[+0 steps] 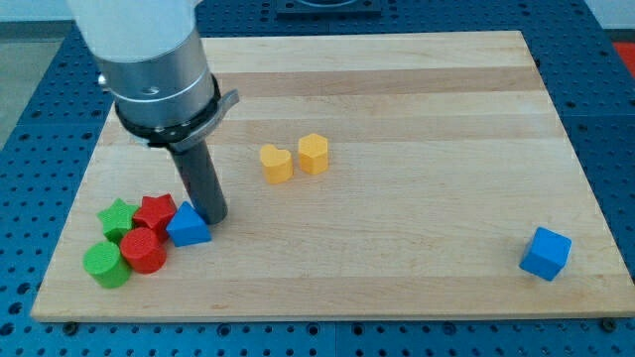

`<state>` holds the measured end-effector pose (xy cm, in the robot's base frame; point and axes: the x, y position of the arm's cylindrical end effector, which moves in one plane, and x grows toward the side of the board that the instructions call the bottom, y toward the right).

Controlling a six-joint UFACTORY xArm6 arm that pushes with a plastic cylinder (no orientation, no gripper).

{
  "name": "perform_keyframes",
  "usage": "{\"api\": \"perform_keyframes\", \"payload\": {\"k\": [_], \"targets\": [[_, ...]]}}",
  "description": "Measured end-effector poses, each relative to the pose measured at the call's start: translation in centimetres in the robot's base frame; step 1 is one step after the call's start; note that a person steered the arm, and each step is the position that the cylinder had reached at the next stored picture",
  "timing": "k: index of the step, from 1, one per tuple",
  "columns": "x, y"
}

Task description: Slide the yellow hexagon and yellow heart left a bit

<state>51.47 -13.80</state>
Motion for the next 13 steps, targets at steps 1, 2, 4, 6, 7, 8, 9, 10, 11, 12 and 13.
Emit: {"api": "perform_keyframes", "payload": {"k": [1, 2, 4, 6, 7, 8, 9, 10, 11, 12, 13], "targets": [[0.0, 0.9], [-0.7, 5.8], [-0.8, 18.0], [-11.1, 18.7], [-9.2, 16.5], [-7.4, 14.9], [-5.9, 13.7], [-5.7, 13.0], [-5.7, 13.6], [-5.7, 16.8], [-7.5, 17.1]]}}
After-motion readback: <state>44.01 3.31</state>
